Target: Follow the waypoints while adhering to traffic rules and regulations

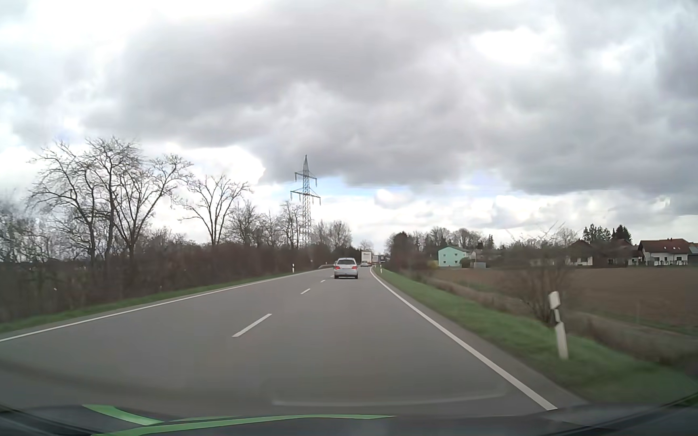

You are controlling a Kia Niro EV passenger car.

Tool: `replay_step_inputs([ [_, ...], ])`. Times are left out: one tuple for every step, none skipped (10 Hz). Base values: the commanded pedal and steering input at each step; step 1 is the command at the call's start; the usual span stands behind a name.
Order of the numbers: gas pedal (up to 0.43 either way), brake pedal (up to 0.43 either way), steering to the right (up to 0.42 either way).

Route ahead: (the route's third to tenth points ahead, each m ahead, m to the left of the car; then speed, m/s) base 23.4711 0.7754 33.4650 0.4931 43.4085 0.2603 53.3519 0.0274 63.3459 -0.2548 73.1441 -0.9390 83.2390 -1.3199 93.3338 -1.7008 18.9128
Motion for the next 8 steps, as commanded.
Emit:
replay_step_inputs([
  [0.260,0.000,0.004],
  [0.260,0.000,0.003],
  [0.260,0.000,0.004],
  [0.260,0.000,0.003],
  [0.260,0.000,0.004],
  [0.260,0.000,0.003],
  [0.260,0.000,0.003],
  [0.260,0.000,0.004],
])
